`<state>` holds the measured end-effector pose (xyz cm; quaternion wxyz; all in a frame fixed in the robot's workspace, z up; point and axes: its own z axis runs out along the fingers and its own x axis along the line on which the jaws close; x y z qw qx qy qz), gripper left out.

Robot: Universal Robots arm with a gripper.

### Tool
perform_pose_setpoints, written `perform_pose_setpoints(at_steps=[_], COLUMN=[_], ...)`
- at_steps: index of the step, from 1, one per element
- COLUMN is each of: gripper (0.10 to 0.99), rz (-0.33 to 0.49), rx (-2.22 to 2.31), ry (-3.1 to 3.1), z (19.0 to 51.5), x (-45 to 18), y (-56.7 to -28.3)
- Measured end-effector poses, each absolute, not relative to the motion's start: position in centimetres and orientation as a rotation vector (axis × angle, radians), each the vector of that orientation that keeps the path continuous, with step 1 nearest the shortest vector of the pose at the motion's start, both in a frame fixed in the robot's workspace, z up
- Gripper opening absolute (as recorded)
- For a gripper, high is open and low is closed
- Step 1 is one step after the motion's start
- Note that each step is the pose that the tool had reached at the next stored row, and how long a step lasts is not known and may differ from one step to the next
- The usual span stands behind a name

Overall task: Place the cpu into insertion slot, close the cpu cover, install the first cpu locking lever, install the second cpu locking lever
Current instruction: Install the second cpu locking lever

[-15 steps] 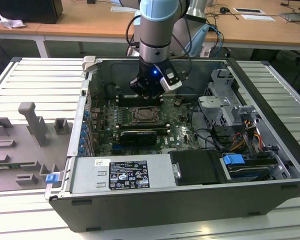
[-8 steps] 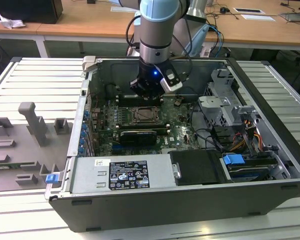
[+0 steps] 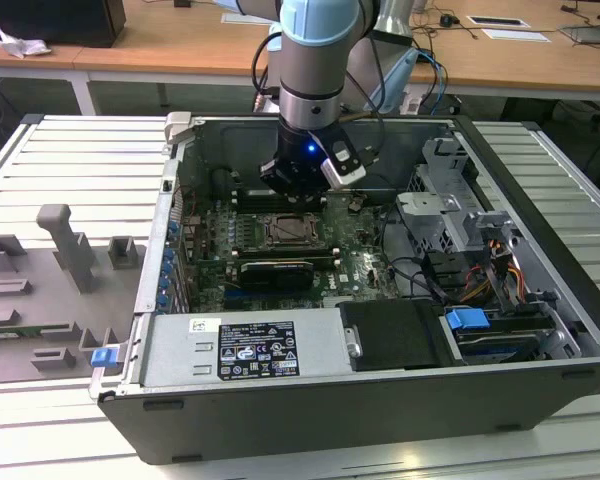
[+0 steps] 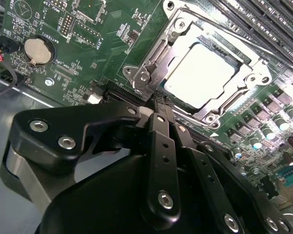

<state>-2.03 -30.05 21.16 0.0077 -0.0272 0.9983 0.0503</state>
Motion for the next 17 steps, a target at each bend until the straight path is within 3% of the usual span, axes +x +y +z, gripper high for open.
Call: perform_pose_setpoints(at_steps=[17], gripper=[0.106], rz=[0.157], rx=[-0.085], ry=[3.121], z=[21.2], x=[-2.0], y=[-31.2])
